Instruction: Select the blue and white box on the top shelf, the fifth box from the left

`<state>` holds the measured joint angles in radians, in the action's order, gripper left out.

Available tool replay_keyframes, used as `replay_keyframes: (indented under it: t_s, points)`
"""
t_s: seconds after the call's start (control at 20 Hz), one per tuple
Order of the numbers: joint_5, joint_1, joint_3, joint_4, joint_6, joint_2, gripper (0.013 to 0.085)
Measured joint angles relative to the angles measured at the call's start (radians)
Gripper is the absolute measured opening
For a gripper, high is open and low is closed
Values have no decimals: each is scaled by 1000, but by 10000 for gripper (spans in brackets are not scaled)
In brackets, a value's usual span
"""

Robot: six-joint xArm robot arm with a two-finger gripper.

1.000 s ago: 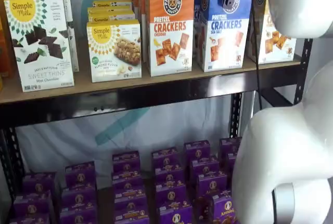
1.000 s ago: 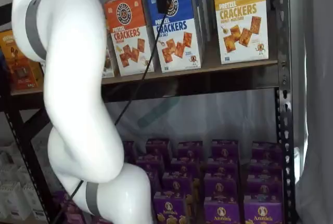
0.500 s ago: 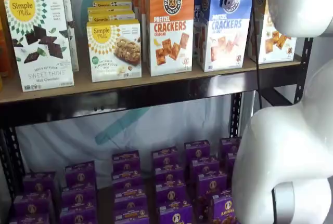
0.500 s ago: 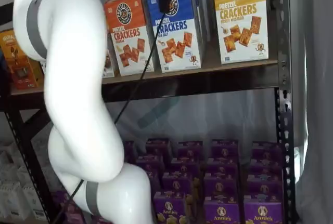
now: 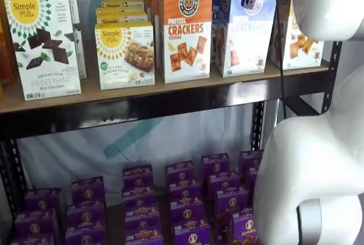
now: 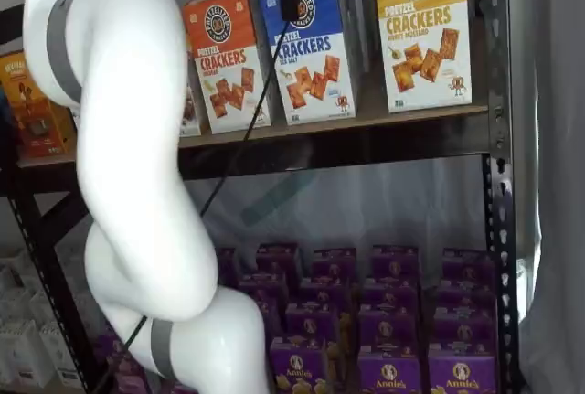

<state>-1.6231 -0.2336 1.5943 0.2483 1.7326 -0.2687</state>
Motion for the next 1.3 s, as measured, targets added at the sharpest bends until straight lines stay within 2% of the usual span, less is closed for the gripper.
replay_keyframes:
  t_s: [0.05,0.15,0.5,0.7,1.0,1.3]
  points:
    - [-1,-1,0,0,1,-1,650]
    - [-5,-3,-1,2,2,-4,570]
    - [-73,-13,27,25,-7,-12,570]
    - [-121,-11,27,5,-10,-48,570]
    - [-222,-34,-6,6,-2,-135,570]
    - [-275,-44,-66,-7,8,-221,570]
